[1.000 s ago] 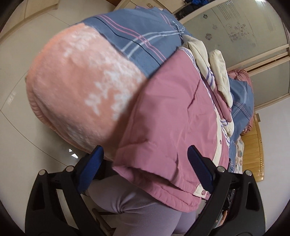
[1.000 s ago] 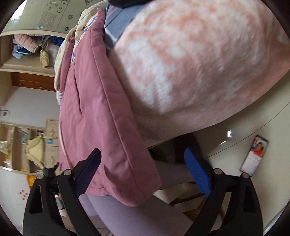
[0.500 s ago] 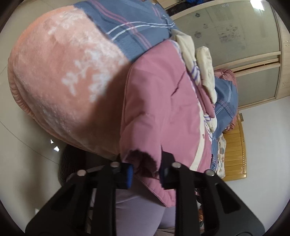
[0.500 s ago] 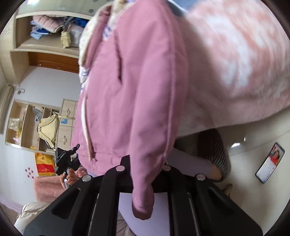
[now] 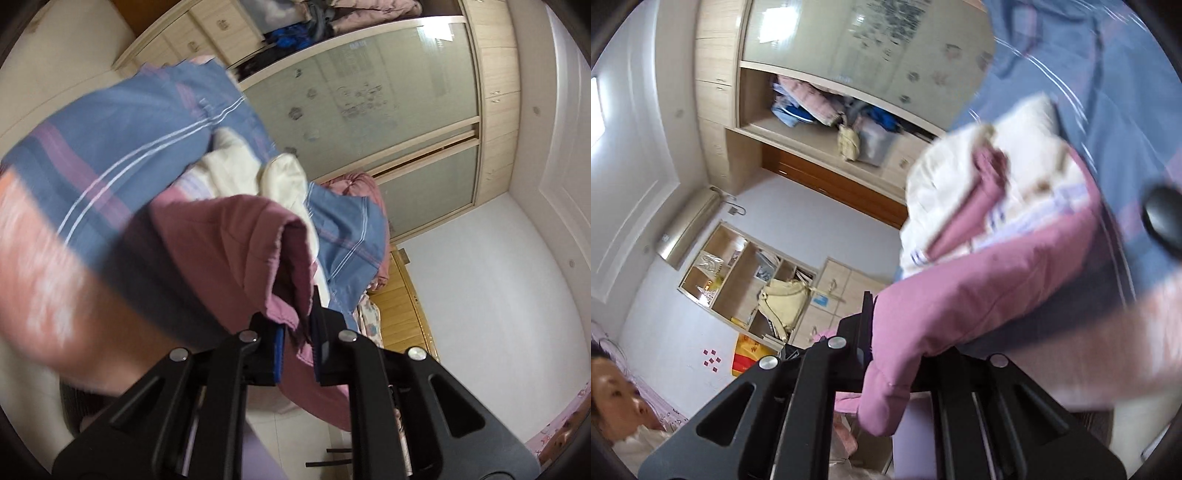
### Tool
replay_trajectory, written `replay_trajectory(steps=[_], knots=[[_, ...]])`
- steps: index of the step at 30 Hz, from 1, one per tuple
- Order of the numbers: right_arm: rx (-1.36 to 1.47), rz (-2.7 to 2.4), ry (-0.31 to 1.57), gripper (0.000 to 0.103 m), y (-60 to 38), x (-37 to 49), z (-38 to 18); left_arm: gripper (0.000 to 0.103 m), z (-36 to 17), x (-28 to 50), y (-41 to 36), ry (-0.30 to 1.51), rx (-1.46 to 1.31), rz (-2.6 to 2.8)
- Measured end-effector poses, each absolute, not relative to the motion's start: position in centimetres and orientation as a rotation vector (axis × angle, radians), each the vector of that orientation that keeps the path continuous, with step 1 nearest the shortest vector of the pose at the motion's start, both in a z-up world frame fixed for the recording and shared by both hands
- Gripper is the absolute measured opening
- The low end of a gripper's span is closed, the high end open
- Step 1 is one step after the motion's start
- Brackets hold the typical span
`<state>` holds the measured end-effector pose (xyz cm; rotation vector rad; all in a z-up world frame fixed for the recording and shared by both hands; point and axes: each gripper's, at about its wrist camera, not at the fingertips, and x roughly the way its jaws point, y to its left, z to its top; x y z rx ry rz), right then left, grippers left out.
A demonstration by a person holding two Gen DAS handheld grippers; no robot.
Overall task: Fold large clothes
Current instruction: 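Lift the jacket by the hem with both tools and flip it over, then lay the flipped jacket down with both tools, pink side up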
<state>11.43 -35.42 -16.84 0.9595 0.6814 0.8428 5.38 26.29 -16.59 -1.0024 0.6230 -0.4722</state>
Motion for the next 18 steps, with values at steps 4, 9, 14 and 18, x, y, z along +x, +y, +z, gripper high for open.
replay_trajectory(steps=[4, 9, 14, 18], knots=[[0.948, 0.827, 0.642, 0.009, -35.1, 17.1, -13.6, 0.012, -13.1, 10.2, 26.1, 0.616, -0.938, -0.454], [0.972, 0.756, 0.631, 0.009, -35.8, 25.6, -11.7, 0.012, -8.7, 20.6, 25.4, 0.645, -0.858, -0.389], [0.967, 0.620, 0.667, 0.009, -35.6, 35.3, -12.9, 0.013, -7.8, 31.1, 24.2, 0.685, -0.770, -0.290], [0.988, 0.496, 0.761, 0.012, -35.3, 41.4, -17.4, 0.021, -12.2, 39.4, 23.0, 0.758, -0.782, -0.168]])
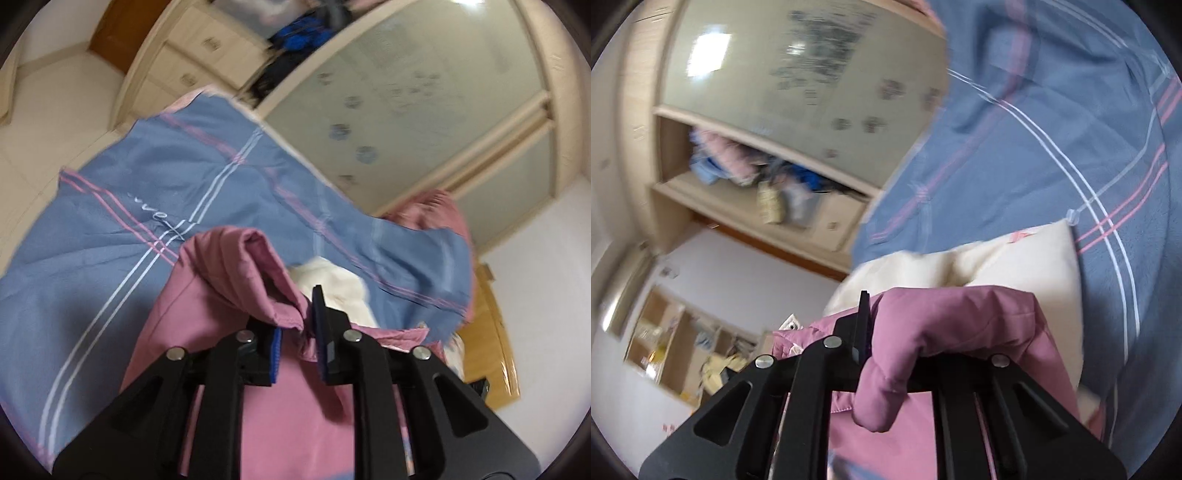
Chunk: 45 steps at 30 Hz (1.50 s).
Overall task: Fold large clothes
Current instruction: 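Lay the flipped jacket down with both tools, pink side up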
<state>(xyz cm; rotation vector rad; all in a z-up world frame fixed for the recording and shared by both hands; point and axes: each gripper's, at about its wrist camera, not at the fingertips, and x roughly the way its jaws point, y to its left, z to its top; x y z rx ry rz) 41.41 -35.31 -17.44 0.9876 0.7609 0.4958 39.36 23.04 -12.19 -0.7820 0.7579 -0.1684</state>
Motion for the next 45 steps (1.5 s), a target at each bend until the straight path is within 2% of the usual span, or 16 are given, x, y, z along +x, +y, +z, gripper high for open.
replay_trajectory(steps=[3, 6, 8, 9, 10, 12, 15, 17, 20, 22, 27, 34, 36, 38, 41, 45], knots=[[1.068, 0.455, 0.888, 0.019, -35.5, 44.9, -23.1, 0.051, -16.4, 43.1, 22.8, 0.813, -0.771, -0.079], [1.207, 0.508, 0.915, 0.022, -36.9, 45.7, -26.0, 0.054, -18.1, 42.9, 24.3, 0.773, -0.848, -0.099], [1.206, 0.511, 0.889, 0.032, -38.2, 45.4, -25.2, 0.068, -16.8, 41.4, 25.9, 0.699, -0.852, -0.038], [1.183, 0.480, 0.861, 0.051, -38.9, 45.1, -24.4, 0.078, -16.0, 40.4, 26.5, 0.657, -0.837, 0.003], [1.148, 0.416, 0.800, 0.076, -40.2, 44.3, -22.9, 0.078, -14.4, 39.1, 27.3, 0.592, -0.821, 0.028], [1.050, 0.229, 0.665, 0.098, -42.3, 41.6, -19.5, 0.078, -11.4, 36.5, 27.6, 0.531, -0.772, 0.038], [0.787, 0.235, 0.636, 0.092, -39.2, 38.6, -15.1, 0.073, -8.0, 33.8, 22.8, 0.513, -0.569, 0.006], [0.585, 0.274, 0.654, 0.065, -34.5, 36.8, -13.0, 0.065, -7.4, 33.1, 18.1, 0.538, -0.451, -0.041], [0.333, 0.361, 0.698, 0.036, -26.0, 34.9, -11.5, 0.039, -9.4, 33.8, 11.1, 0.681, -0.350, -0.165], [0.189, 0.407, 0.732, 0.035, -20.4, 34.3, -11.5, 0.025, -11.7, 34.8, 7.0, 0.767, -0.264, -0.202], [-0.046, 0.428, 0.808, 0.034, -11.1, 36.0, -13.7, 0.024, -15.7, 39.1, 4.3, 0.873, -0.162, -0.105], [-0.082, 0.261, 0.842, 0.033, -9.7, 44.9, -17.7, 0.041, -17.6, 46.0, 5.4, 0.898, -0.032, 0.051], [-0.103, 0.208, 0.843, 0.039, -10.1, 47.1, -18.7, 0.043, -18.2, 48.0, 5.3, 0.914, 0.008, 0.072], [-0.112, 0.145, 0.838, 0.051, -10.8, 49.2, -19.6, 0.044, -19.0, 49.9, 5.3, 0.929, 0.036, 0.095], [-0.140, 0.037, 0.834, 0.057, -12.2, 51.7, -20.7, 0.046, -20.0, 51.6, 5.3, 0.934, 0.090, 0.134], [-0.038, 0.042, 0.897, 0.058, -15.0, 53.5, -22.0, 0.052, -21.2, 53.0, 5.7, 0.978, 0.042, 0.129]])
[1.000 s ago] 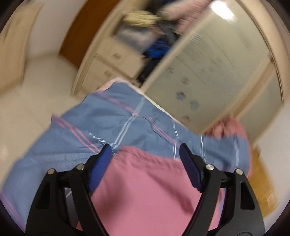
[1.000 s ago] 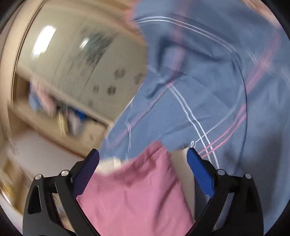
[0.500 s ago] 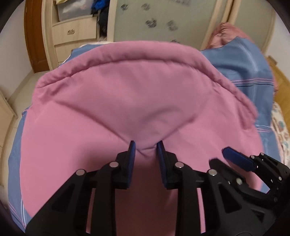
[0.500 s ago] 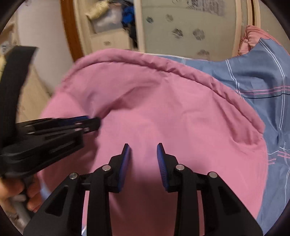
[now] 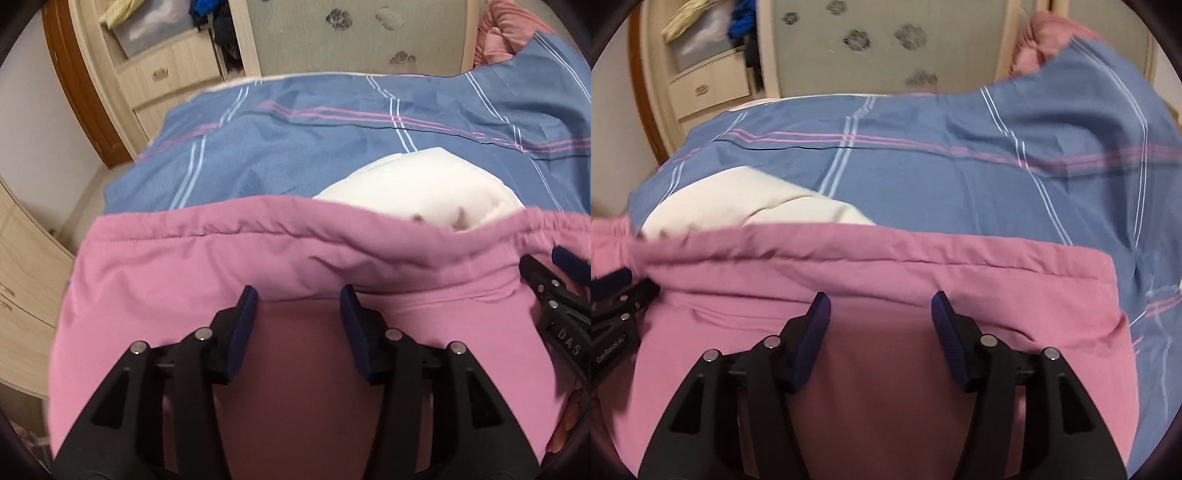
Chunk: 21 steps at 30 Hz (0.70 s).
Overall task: Fold large clothes
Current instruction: 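Lay the flipped jacket down with both tools, pink side up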
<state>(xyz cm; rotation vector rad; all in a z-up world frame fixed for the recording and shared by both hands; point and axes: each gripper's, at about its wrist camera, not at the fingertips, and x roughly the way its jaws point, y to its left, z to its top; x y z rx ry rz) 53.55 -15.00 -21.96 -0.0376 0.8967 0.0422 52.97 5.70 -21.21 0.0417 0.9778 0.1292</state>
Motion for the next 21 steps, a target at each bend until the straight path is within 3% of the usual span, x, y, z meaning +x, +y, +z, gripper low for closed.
replay_trajectory(steps=[6, 21], knots=[[-0.075, -0.020, 0.881, 0.074, -14.1, 53.1, -23.4, 0.062, -22.6, 53.1, 5.5, 0.967, 0.056, 0.173], [-0.021, -0.035, 0.874, 0.085, -14.9, 53.4, -24.4, 0.072, -23.9, 52.9, 6.1, 0.940, 0.007, 0.189]])
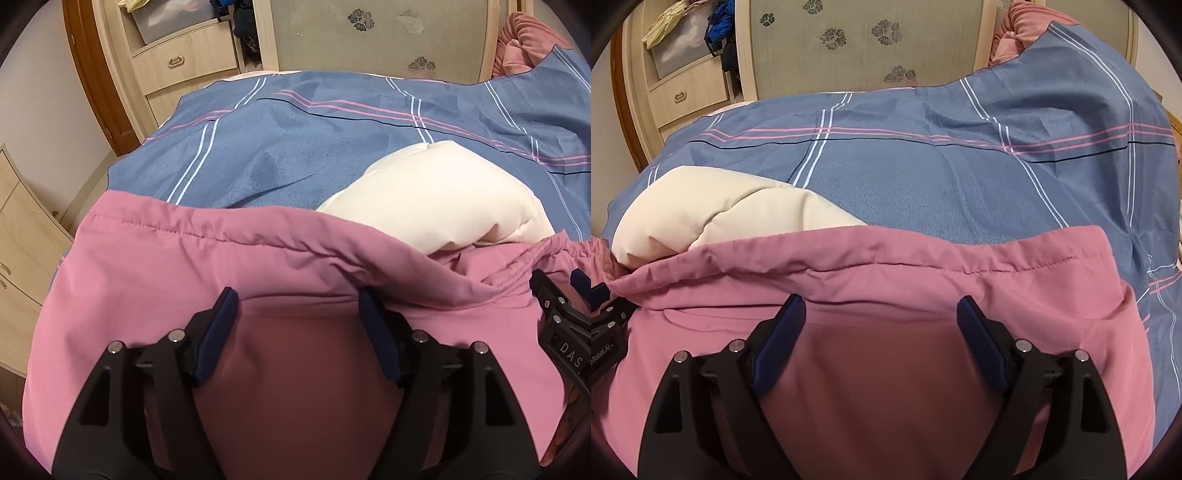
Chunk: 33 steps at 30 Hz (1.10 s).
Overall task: Fold large clothes
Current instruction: 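Lay the flipped jacket down with both tools, pink side up, then press and smooth the pink bundle flat with both tools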
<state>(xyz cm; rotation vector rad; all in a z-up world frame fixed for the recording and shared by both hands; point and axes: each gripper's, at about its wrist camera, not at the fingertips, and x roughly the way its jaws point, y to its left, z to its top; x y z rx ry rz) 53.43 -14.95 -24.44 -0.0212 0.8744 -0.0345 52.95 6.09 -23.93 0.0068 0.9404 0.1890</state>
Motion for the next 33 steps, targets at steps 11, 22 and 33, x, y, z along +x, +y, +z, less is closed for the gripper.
replay_trajectory(steps=[11, 22, 33], knots=[[-0.009, -0.043, 0.879, 0.090, -15.2, 53.3, -24.7, 0.076, -23.9, 52.5, 6.5, 0.910, -0.019, 0.187], [-0.034, 0.029, 0.835, 0.074, -21.6, 40.2, -18.1, 0.052, -17.5, 37.1, 12.8, 0.795, -0.227, 0.248], [-0.029, -0.009, 0.984, 0.080, -22.7, 39.0, -23.4, 0.056, -22.5, 37.0, 12.4, 0.894, -0.175, 0.241]])
